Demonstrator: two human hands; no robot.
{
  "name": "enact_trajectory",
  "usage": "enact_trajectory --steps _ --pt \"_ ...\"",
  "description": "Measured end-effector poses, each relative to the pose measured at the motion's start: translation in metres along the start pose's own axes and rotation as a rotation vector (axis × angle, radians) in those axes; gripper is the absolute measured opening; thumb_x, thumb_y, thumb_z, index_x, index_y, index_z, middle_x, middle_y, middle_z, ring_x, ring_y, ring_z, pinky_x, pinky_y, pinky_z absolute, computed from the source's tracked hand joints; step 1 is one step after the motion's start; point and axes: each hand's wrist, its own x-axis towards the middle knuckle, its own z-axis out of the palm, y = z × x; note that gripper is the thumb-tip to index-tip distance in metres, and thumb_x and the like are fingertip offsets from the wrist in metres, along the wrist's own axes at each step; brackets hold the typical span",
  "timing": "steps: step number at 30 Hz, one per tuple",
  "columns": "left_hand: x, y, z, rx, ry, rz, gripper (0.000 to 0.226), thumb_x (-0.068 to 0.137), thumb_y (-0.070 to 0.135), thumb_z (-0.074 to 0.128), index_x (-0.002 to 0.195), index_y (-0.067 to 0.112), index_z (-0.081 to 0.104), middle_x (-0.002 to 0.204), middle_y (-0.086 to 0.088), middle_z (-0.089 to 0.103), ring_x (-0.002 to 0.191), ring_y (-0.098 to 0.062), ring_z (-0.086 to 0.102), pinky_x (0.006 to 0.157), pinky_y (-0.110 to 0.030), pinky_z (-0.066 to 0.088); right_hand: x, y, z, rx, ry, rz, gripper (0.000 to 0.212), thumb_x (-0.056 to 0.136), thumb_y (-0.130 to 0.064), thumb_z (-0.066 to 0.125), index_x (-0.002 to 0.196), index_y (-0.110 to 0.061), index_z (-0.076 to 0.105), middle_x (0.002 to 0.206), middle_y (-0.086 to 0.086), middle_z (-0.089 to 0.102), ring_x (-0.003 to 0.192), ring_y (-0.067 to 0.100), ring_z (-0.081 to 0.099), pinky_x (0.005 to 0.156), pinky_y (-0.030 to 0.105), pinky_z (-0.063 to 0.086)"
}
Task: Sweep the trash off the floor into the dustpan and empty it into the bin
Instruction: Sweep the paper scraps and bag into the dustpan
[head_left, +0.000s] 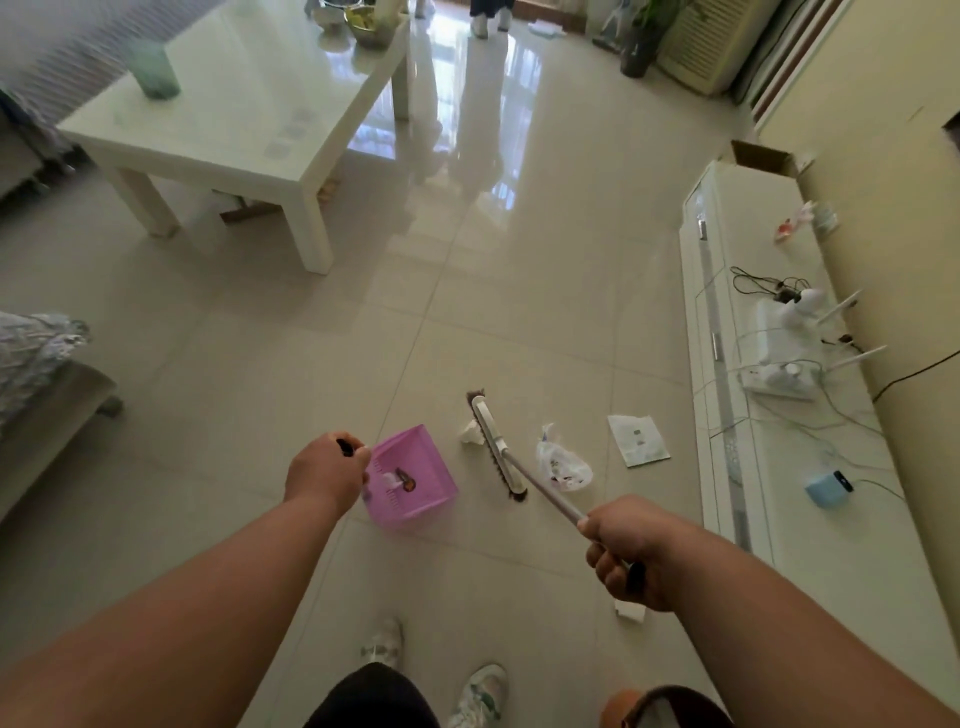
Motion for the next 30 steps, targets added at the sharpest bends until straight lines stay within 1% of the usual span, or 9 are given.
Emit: enact_trajectory --steps 2,8,13,17,20,22,25,28,30 --pt "0.015 0.010 0.002 0.008 0.009 0.011 0.016 0.098 0.037 0.072 0.092 0.022 0.076 0.072 0.002 0.082 0.080 -0.025 0.080 0.086 -0.042 0.064 0.009 -0.014 0.002 -0.012 0.020 -0.007 0.018 0.105 -0.015 0.047 0.110 -0.005 0.062 0.059 0.004 0.043 0.038 0.009 0.033 0.038 0.016 0.028" --pt "0.078 0.046 0.006 0.022 -0.022 0.008 0.014 0.099 0.032 0.070 0.090 0.022 0.075 0.069 0.002 0.080 0.073 -0.026 0.078 0.081 -0.041 0.064 0.045 -0.084 0.007 -0.016 0.077 0.034 0.014 0.102 -0.011 0.044 0.096 -0.008 0.057 0.057 0.005 0.041 0.040 0.012 0.032 0.043 0.021 0.026" --pt "0.116 0.052 0.005 0.037 -0.059 -0.022 0.011 0.097 0.027 0.071 0.089 0.021 0.075 0.066 0.002 0.080 0.071 -0.025 0.078 0.080 -0.040 0.065 0.067 -0.123 0.018 -0.032 0.113 0.059 0.020 0.100 -0.010 0.041 0.105 -0.006 0.060 0.058 0.006 0.042 0.042 0.013 0.034 0.045 0.023 0.026" --pt "0.149 0.065 0.003 0.067 -0.097 -0.021 0.010 0.098 0.024 0.070 0.090 0.021 0.074 0.066 0.002 0.079 0.060 -0.016 0.076 0.073 -0.034 0.061 0.090 -0.157 0.032 0.013 0.130 0.156 0.015 0.099 -0.013 0.041 0.101 -0.011 0.055 0.056 0.005 0.041 0.039 0.013 0.033 0.043 0.020 0.026" --pt "0.179 0.066 0.003 0.077 -0.117 -0.048 0.009 0.097 0.025 0.071 0.092 0.020 0.076 0.069 0.001 0.080 0.068 -0.022 0.078 0.078 -0.039 0.067 0.110 -0.173 0.047 -0.037 0.126 0.148 0.021 0.097 -0.007 0.039 0.099 -0.011 0.059 0.063 0.009 0.043 0.044 0.016 0.034 0.045 0.021 0.027" --pt "0.191 0.065 0.004 0.058 -0.135 -0.068 0.009 0.096 0.026 0.072 0.095 0.020 0.078 0.070 0.001 0.081 0.075 -0.026 0.080 0.080 -0.045 0.069 0.117 -0.177 0.058 -0.100 0.110 0.159 0.019 0.097 -0.006 0.037 0.093 -0.012 0.055 0.064 0.010 0.044 0.046 0.017 0.035 0.046 0.021 0.028" --pt "0.197 0.069 0.008 0.055 -0.163 -0.044 0.008 0.097 0.023 0.070 0.091 0.021 0.074 0.063 0.003 0.079 0.075 -0.025 0.080 0.078 -0.047 0.069 0.118 -0.185 0.074 -0.183 0.050 0.200 0.017 0.096 -0.004 0.038 0.091 -0.013 0.052 0.060 0.010 0.044 0.045 0.016 0.034 0.047 0.022 0.028" --pt "0.196 0.075 0.012 0.071 -0.176 -0.018 0.007 0.098 0.026 0.069 0.094 0.023 0.073 0.073 0.000 0.080 0.075 -0.027 0.079 0.079 -0.046 0.069 0.104 -0.192 0.085 -0.225 -0.045 0.180 0.022 0.098 -0.002 0.040 0.081 -0.011 0.050 0.054 0.010 0.043 0.044 0.016 0.032 0.050 0.025 0.025" --pt "0.199 0.075 0.014 0.074 -0.187 -0.015 0.007 0.098 0.028 0.068 0.095 0.024 0.073 0.078 -0.003 0.080 0.076 -0.028 0.079 0.079 -0.046 0.069 0.091 -0.196 0.088 -0.200 -0.101 0.191 0.017 0.100 -0.007 0.041 0.089 -0.013 0.052 0.053 0.005 0.041 0.040 0.013 0.033 0.047 0.022 0.024"
